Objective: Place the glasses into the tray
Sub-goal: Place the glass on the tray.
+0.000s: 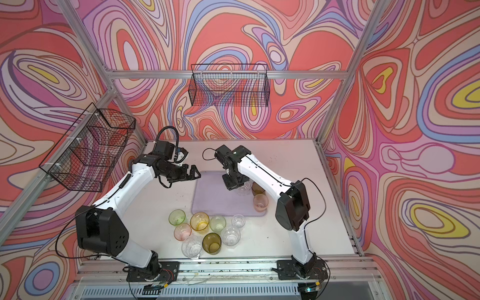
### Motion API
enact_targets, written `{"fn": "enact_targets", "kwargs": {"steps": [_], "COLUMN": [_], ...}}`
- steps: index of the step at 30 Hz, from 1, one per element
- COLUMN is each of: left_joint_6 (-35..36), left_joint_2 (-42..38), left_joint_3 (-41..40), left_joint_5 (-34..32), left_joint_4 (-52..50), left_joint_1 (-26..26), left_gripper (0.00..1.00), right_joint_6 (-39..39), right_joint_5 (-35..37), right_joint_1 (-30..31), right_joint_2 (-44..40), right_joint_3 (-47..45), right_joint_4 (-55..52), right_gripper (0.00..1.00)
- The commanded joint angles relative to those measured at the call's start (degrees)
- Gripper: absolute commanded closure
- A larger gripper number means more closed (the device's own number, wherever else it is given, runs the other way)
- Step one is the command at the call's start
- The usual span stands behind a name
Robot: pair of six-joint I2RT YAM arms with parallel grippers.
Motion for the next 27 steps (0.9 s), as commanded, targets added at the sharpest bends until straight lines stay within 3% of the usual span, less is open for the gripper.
{"fn": "enact_targets", "kwargs": {"steps": [1, 27], "left_joint_6": [0.96, 1.00], "left_joint_2": [-0.93, -1.23], "left_joint_3": [1.06, 0.99], "left_joint_5": [0.68, 0.59], "left_joint_4": [-0.65, -0.57], "left_joint_1": [-0.31, -0.31], "left_gripper": [0.00, 0.00], "right_joint_6": [-1.26, -3.16], "right_joint_5": [-0.97, -0.57], "right_joint_1": [-0.89, -2.20], "right_joint_2": [0.91, 4.91], "right_joint_3": [0.24, -4.01], "right_joint_4": [2.16, 6.21], "right_gripper": [1.00, 1.00]}}
